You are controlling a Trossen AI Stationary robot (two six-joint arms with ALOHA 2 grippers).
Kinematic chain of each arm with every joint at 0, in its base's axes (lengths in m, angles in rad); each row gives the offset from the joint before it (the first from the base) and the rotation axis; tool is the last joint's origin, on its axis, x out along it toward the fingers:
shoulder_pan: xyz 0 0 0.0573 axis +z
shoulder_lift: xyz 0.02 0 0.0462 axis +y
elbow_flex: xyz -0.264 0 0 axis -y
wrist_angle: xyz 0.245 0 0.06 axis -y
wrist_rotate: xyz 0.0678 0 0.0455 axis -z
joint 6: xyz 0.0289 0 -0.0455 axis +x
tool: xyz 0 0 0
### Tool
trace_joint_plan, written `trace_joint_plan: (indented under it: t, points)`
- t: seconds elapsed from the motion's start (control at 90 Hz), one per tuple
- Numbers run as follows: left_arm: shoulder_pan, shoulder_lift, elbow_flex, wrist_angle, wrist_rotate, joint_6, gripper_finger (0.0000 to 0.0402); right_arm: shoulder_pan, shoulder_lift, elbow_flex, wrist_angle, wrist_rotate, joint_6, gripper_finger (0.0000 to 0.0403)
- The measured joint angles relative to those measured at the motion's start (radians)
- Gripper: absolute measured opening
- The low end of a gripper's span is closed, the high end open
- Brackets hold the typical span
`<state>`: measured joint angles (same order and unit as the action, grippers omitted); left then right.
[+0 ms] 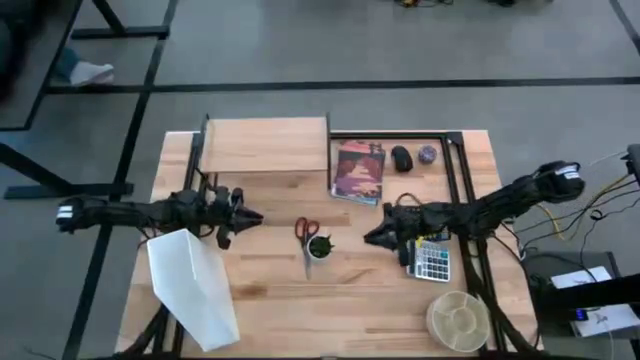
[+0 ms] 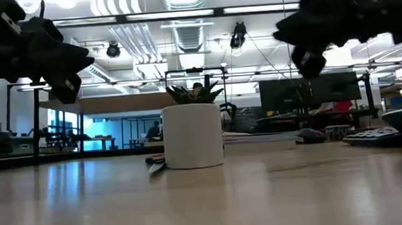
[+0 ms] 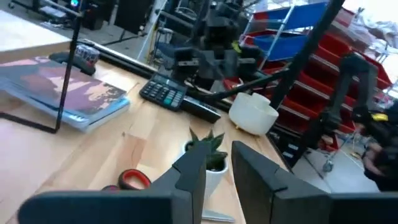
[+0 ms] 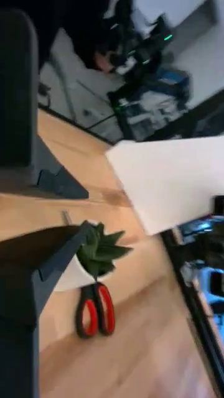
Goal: Stock shelves
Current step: Put the flower pot on the shelf
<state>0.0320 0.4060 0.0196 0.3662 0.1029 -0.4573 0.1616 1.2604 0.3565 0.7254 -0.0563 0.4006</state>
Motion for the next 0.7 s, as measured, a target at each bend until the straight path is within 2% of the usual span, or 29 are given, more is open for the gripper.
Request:
trace_joint_plan:
  t: [0.133,0.267,0.344,0.489,0.578,0.7]
  points:
    - [-0.019,0.063,0.000,0.071,0.000,0.003,0.0105,0.000,0.083,0.113,-0.171,0.004,-0.033,0.0151]
    - [-0.028,0.138,0.000,0.125,-0.028,0.043,0.0157,0.004,0.149,0.190,-0.247,0.005,-0.048,0.0207]
    - [-0.029,0.186,0.000,0.156,-0.034,0.057,0.0186,0.017,0.174,0.205,-0.258,0.023,-0.078,0.0232]
    - [-0.029,0.278,0.000,0.235,-0.034,0.060,0.0229,0.044,0.217,0.211,-0.256,0.154,-0.071,0.0265]
    - [-0.029,0.330,0.000,0.281,-0.034,0.059,0.0246,0.055,0.254,0.210,-0.230,0.216,-0.058,0.0286]
    - [-0.029,0.384,0.000,0.325,-0.033,0.060,0.0257,0.057,0.322,0.211,-0.151,0.241,-0.061,0.0324]
